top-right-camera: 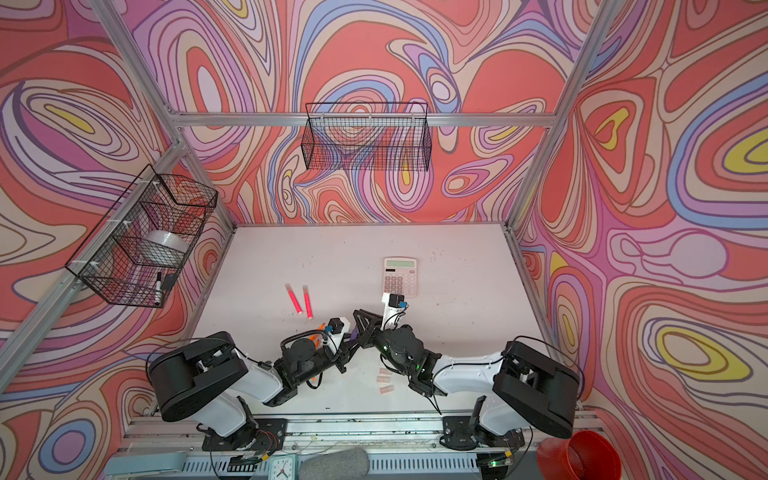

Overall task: Insert the pens into the pen caps
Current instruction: 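Bring the pink cap above the purple marker tip with the right gripper, then lower the pink cap onto the purple marker tip with the right gripper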

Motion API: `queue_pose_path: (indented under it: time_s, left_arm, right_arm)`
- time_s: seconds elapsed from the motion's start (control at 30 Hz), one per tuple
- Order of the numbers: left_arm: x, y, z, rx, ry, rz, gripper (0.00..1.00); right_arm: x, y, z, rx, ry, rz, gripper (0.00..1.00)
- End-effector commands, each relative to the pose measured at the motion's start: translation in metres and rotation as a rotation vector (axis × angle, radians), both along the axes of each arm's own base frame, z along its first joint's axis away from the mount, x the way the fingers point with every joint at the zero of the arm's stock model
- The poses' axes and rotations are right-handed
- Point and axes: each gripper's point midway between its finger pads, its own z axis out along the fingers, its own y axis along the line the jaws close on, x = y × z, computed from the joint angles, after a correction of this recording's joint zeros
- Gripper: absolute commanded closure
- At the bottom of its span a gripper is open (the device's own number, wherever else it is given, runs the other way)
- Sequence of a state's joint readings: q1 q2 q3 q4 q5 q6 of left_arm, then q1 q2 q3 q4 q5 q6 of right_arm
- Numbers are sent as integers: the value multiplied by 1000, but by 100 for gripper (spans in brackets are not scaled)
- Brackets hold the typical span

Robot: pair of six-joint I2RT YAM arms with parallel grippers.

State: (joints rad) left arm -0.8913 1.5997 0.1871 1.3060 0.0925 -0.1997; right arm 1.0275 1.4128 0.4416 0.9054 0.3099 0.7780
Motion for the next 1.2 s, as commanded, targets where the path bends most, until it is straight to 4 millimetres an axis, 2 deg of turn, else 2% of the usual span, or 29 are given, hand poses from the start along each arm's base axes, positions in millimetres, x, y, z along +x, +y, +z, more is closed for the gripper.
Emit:
queue_pose_path:
  time_s: [0.0, 0.2, 0.47, 0.6, 0.73, 1.07, 1.17]
  left_arm:
    - [-1, -1, 20, -64, -40, 1, 100]
    - [0, 0, 21, -62, -45, 9, 100]
    - [4, 3, 22, -67, -46, 39, 100]
    - [4, 5, 24, -74, -46, 44, 100]
    - [3, 9, 25, -78, -47, 56, 100]
    - [7, 12, 26, -84, -42, 88, 100]
    - [7, 10, 26, -85, -42, 78, 100]
  right_arm:
    - [5, 1, 8, -6, -28, -28, 100]
    - [7, -1, 6, -21, -29, -44, 100]
    - [-6, 14, 1, -32, -38, -2, 100]
    - [-10, 17, -13, -51, -29, 10, 100]
    - [-17, 11, -20, -39, -44, 14, 100]
    - [-29, 6, -15, -36, -96, 18, 100]
    - [-33, 11, -16, -40, -110, 37, 100]
